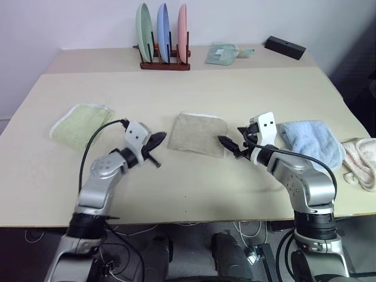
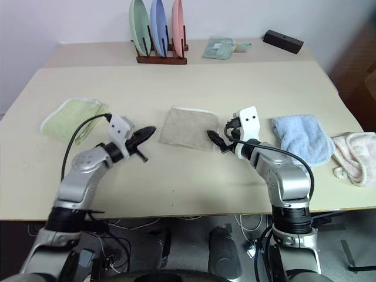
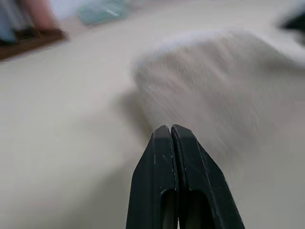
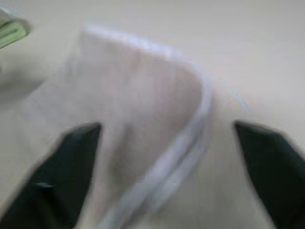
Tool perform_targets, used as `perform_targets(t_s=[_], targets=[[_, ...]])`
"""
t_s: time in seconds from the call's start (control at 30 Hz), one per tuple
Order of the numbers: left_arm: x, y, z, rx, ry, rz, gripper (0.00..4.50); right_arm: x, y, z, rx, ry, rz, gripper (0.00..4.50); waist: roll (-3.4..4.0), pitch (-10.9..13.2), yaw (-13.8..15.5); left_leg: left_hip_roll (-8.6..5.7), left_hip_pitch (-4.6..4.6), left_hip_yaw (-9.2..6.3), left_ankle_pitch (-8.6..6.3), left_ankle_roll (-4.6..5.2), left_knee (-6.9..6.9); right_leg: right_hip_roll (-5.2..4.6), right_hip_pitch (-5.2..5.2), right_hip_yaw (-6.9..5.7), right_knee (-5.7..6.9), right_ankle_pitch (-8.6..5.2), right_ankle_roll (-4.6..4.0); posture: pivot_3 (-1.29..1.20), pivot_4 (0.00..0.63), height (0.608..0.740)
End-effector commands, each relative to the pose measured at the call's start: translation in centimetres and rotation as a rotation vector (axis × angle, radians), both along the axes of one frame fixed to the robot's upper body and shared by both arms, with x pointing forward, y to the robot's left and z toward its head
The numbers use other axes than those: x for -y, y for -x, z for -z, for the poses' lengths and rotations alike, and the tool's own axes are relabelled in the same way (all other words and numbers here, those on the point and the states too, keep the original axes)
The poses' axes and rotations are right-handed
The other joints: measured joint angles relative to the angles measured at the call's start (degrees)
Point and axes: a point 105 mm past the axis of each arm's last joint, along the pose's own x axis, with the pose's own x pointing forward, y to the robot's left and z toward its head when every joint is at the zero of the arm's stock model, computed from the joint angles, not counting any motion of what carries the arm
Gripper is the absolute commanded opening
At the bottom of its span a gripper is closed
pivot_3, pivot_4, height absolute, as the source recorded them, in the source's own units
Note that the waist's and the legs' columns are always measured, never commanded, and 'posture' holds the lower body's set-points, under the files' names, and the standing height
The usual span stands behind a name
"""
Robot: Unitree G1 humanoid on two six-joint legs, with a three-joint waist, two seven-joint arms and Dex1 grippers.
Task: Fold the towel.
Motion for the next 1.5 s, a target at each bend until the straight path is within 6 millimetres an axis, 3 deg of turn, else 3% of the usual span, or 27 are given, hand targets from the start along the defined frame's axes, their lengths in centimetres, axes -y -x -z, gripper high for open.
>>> perform_targets(t_s=[0.03, 0.13, 0.3, 0.4, 0.63, 0.7, 0.83, 0.93, 1.0, 1.03, 1.1, 1.17, 1.2, 1.27, 1.37, 1.5], targets=[[0.9, 1.4, -1.4, 0.079, -0.065, 0.102, 0.0, -0.4, 0.0, -0.5, -0.072, -0.113, 0.033, 4.49, 0.0, 0.01, 0.14, 0.01, -0.01, -0.01, 0.0, 0.0, 0.0, 0.0, 0.0, -0.01, -0.02, 0.0, -0.01, 0.0, 0.15, 0.74], [1.2, 2.0, -1.5, 0.069, -0.044, 0.13, 0.0, -1.6, -1.2, 0.1, -0.144, -0.221, 0.058, 4.49, 0.02, 0.02, 0.11, 0.0, -0.02, 0.0, 0.0, 0.0, 0.04, 0.0, 0.01, 0.0, -0.02, 0.01, -0.02, 0.0, 0.15, 0.74], [1.9, 2.1, -1.4, 0.072, -0.031, 0.122, 0.0, -3.5, -2.6, 1.2, -0.185, -0.234, 0.051, 4.49, 0.02, 0.01, -0.05, 0.01, 0.0, 0.0, 0.0, 0.0, -0.02, 0.0, -0.02, -0.01, 0.0, 0.01, -0.01, 0.0, 0.15, 0.74], [2.1, 2.2, -1.5, 0.076, -0.01, 0.11, 0.0, -4.6, -2.8, 0.9, -0.182, -0.249, 0.016, 3.64, 0.02, 0.01, -0.22, 0.0, 0.0, 0.01, 0.0, 0.0, -0.02, 0.0, -0.03, 0.0, 0.0, 0.02, 0.0, 0.0, 0.15, 0.74], [2.0, 2.5, -1.2, 0.074, -0.006, 0.086, 0.0, -5.2, -2.6, 0.7, -0.18, -0.257, -0.009, 0.15, 0.03, 0.01, -0.96, 0.01, 0.0, 0.01, 0.0, 0.0, -0.03, 0.01, -0.06, 0.0, 0.05, 0.01, 0.0, 0.0, 0.15, 0.74], [2.1, 2.5, -1.2, 0.074, -0.004, 0.085, 0.0, -4.9, -2.6, 0.2, -0.159, -0.269, 0.001, 0.06, 0.03, 0.01, -1.16, 0.01, 0.0, 0.0, 0.0, 0.0, -0.04, 0.01, -0.06, 0.0, 0.05, 0.01, 0.0, 0.0, 0.15, 0.74], [2.1, 2.0, -1.0, 0.073, -0.003, 0.062, 0.0, -1.2, -3.0, -3.4, 0.0, -0.281, 0.112, 0.06, 0.05, 0.03, -1.1, 0.01, -0.01, 0.0, 0.0, 0.01, -0.04, 0.01, -0.06, 0.0, 0.04, 0.01, 0.0, 0.0, 0.15, 0.74], [2.5, 1.6, -0.9, 0.067, 0.001, 0.063, 0.0, 3.8, -2.5, -6.6, 0.132, -0.258, 0.27, 0.06, 0.05, 0.03, -0.71, -0.01, -0.06, 0.0, 0.0, 0.01, -0.01, -0.01, -0.05, -0.01, 0.0, 0.01, 0.01, 0.0, 0.15, 0.74], [3.4, 1.3, -0.7, 0.059, 0.005, 0.097, 0.0, 8.4, -1.0, -8.3, 0.204, -0.217, 0.421, 0.06, 0.05, 0.03, -0.17, -0.01, -0.07, 0.01, -0.01, 0.01, 0.0, -0.01, -0.05, -0.01, 0.0, 0.01, 0.01, 0.0, 0.15, 0.74], [3.8, 1.2, -0.6, 0.056, 0.007, 0.112, 0.0, 10.0, -0.2, -8.8, 0.223, -0.19, 0.475, 0.06, 0.06, 0.03, 0.33, -0.01, -0.06, 0.01, -0.01, 0.02, -0.01, -0.01, -0.05, -0.01, -0.01, 0.01, 0.01, 0.0, 0.15, 0.74], [4.1, 1.1, -0.6, 0.055, 0.008, 0.127, 0.0, 11.2, 0.6, -9.1, 0.233, -0.164, 0.516, 0.06, 0.05, 0.03, 0.33, -0.01, -0.09, 0.01, -0.02, 0.03, -0.01, -0.01, -0.05, -0.02, -0.04, 0.0, 0.02, 0.0, 0.15, 0.74], [5.5, 0.7, -0.3, 0.042, 0.018, 0.179, 0.0, 15.2, 3.3, -9.6, 0.255, -0.192, 0.694, 0.06, 0.07, 0.02, 0.28, 0.0, -0.06, 0.05, -0.03, 0.06, -0.02, 0.0, -0.05, 0.0, -0.03, 0.0, 0.02, 0.0, 0.15, 0.74], [6.0, 0.5, -0.3, 0.038, 0.021, 0.201, 0.0, 16.6, 4.5, -9.6, 0.251, -0.218, 0.765, 0.06, 0.06, 0.02, 0.32, 0.0, -0.06, 0.03, -0.03, 0.06, -0.03, 0.0, -0.05, -0.01, -0.01, 0.0, 0.02, 0.0, 0.15, 0.74], [7.1, 0.3, -0.2, 0.033, 0.026, 0.244, 0.0, 18.4, 6.2, -7.6, 0.166, -0.332, 0.889, 0.06, 0.07, 0.01, 0.35, 0.0, -0.07, 0.04, -0.03, 0.07, 0.01, 0.0, -0.03, 0.0, 0.0, 0.0, 0.01, 0.0, 0.15, 0.74], [8.2, 0.0, -0.1, 0.038, 0.025, 0.288, 0.0, 18.5, 7.6, -4.1, 0.032, -0.459, 0.974, 0.06, 0.12, -0.02, 0.0, 0.01, -0.02, 0.05, -0.04, 0.08, 0.02, 0.0, 0.0, 0.01, 0.0, 0.0, 0.01, 0.0, 0.15, 0.74], [8.5, -0.4, -0.1, 0.043, 0.028, 0.297, 0.0, 18.8, 8.6, -1.4, -0.065, -0.521, 1.074, 0.06, 0.41, -0.05, -0.05, 0.01, -0.02, 0.11, -0.04, 0.09, 0.0, 0.0, -0.04, 0.04, 0.03, 0.0, 0.01, 0.0, 0.15, 0.74]])
